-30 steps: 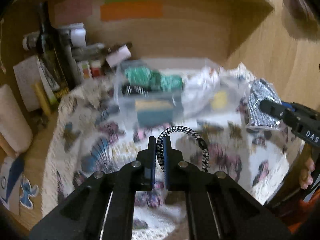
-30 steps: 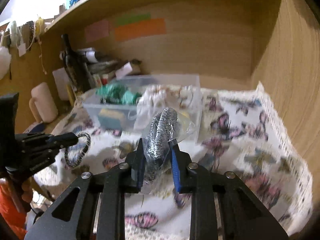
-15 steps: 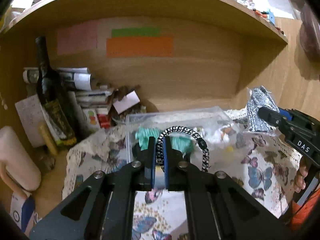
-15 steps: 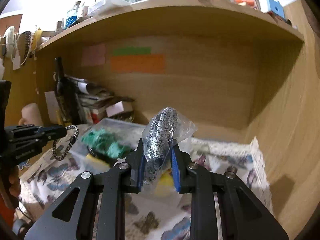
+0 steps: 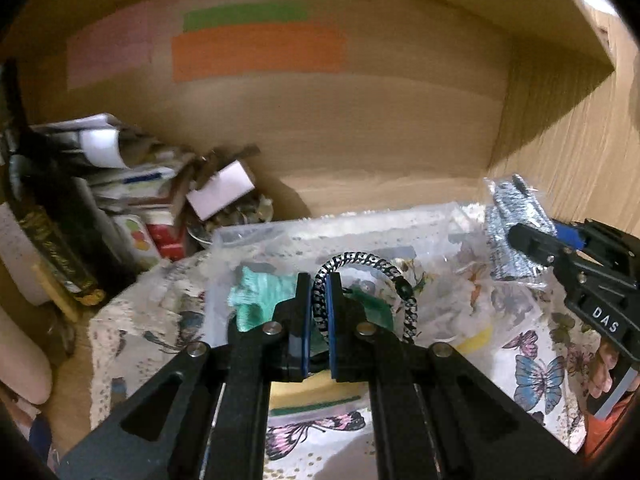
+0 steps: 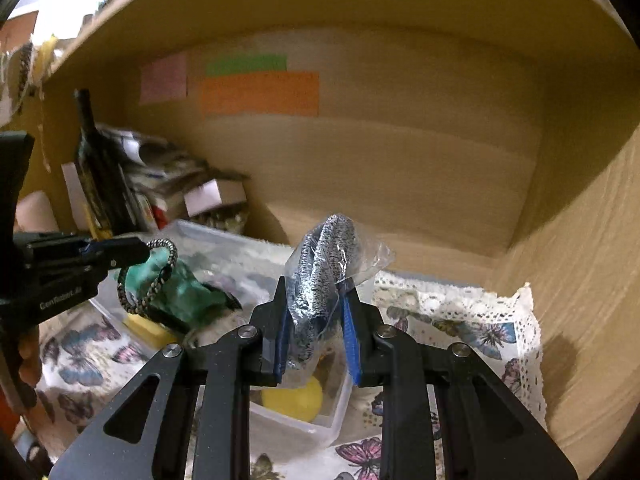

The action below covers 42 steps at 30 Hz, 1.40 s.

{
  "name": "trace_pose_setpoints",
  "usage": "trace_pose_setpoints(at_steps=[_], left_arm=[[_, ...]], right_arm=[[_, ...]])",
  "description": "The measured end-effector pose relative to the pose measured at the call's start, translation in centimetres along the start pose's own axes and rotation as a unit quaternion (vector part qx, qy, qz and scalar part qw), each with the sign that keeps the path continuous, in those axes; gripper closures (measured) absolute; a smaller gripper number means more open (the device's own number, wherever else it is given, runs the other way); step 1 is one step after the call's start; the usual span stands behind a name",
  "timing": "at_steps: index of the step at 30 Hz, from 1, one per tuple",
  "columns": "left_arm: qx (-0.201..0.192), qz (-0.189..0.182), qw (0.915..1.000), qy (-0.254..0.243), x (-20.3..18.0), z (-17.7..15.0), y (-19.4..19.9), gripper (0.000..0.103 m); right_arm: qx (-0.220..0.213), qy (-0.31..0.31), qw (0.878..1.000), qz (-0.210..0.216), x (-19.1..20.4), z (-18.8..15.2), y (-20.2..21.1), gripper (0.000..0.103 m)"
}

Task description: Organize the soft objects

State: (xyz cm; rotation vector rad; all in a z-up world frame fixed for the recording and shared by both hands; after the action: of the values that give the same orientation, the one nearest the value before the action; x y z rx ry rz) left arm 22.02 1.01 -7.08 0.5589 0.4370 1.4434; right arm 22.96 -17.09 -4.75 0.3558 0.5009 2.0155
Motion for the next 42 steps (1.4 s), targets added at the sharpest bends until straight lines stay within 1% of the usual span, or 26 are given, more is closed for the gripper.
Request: trace_pose_setpoints(at_steps=[4, 10, 13, 14, 16, 17, 19, 21, 22, 24, 26, 30, 32, 37, 40, 42], left_arm=[[0.024, -0.007, 0.9996, -0.009, -0.9, -0.5, -2.0, 0.097], [0.044, -0.012, 0.9988, -0.019, -1.5, -1.3, -3.4, 0.097], [0.046, -0.009, 0.9987, -0.022, -1.6, -1.5, -3.4, 0.097], [0.045, -0.011, 0.9987, -0.022, -1.6, -1.5, -3.4, 0.096], [0.042, -0.017, 0.9988, -0.019, -1.5, -1.4, -2.8, 0.089], [0.039, -0.021, 0.9989, -0.018, -1.5, -1.4, -2.4, 0.087], [0.031, -0.021, 0.9992, -0.018, -1.4, -1.3, -1.6, 0.080], [0.018, -0.018, 0.9995, -0.019, -1.4, -1.2, -0.5, 0.065], [0.010, -0.015, 0.9997, -0.018, -1.4, -1.2, 0.2, 0.058], [-0.006, -0.011, 0.9998, -0.017, -1.2, -1.0, 1.4, 0.053], [-0.021, -0.006, 0.9996, -0.018, -1.0, -0.9, 2.8, 0.050], [-0.062, 0.006, 0.9979, -0.014, -0.6, -0.7, 6.1, 0.033], [-0.080, 0.010, 0.9967, -0.016, -0.6, -0.7, 7.6, 0.029], [-0.124, 0.029, 0.9919, -0.011, -0.3, -0.8, 11.5, 0.004], [-0.147, 0.037, 0.9885, -0.004, -0.1, -1.1, 13.6, 0.000], [-0.159, 0.042, 0.9864, -0.007, -0.1, -1.3, 14.6, 0.000]], right_arm=[[0.035, 0.011, 0.999, -0.002, 0.0, -0.9, -2.1, 0.082], [0.069, 0.024, 0.997, 0.002, 0.6, -1.9, -4.0, 0.081], [0.089, 0.034, 0.995, 0.003, 1.0, -2.6, -4.9, 0.080], [0.095, 0.039, 0.995, 0.001, 1.1, -2.8, -5.2, 0.077], [0.110, 0.050, 0.993, -0.004, 1.5, -3.3, -5.7, 0.076], [0.110, 0.049, 0.993, -0.003, 1.5, -3.3, -5.6, 0.075], [0.106, 0.054, 0.993, -0.012, 1.6, -3.1, -5.1, 0.069], [0.105, 0.056, 0.993, -0.015, 1.7, -2.9, -4.7, 0.054], [0.101, 0.056, 0.993, -0.017, 1.7, -2.8, -4.4, 0.051], [0.089, 0.058, 0.994, -0.021, 1.9, -2.6, -3.4, 0.042], [0.077, 0.059, 0.995, -0.020, 2.0, -2.4, -2.5, 0.036], [0.043, 0.058, 0.997, -0.022, 2.7, -1.5, 0.1, 0.029], [0.022, 0.056, 0.998, -0.020, 3.0, -1.0, 1.8, 0.024], [-0.028, 0.047, 0.998, -0.013, 4.0, 0.2, 5.9, 0.023], [-0.058, 0.037, 0.998, -0.006, 4.4, 0.7, 8.3, 0.019], [-0.079, 0.028, 0.996, -0.001, 4.5, 0.8, 10.0, 0.012]])
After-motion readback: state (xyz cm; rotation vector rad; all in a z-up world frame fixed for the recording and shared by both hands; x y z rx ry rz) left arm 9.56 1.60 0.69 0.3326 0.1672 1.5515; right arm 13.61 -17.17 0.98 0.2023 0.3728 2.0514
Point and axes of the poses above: each gripper's, at about its wrist camera, not at the fingertips, and y roughly against the way its jaws point, x to its left, z to its top, the point moved 2 cm from there along -y, roughly the way its jaws point, and after that the axes turned 7 degrees about -y, right-handed, at the moved point
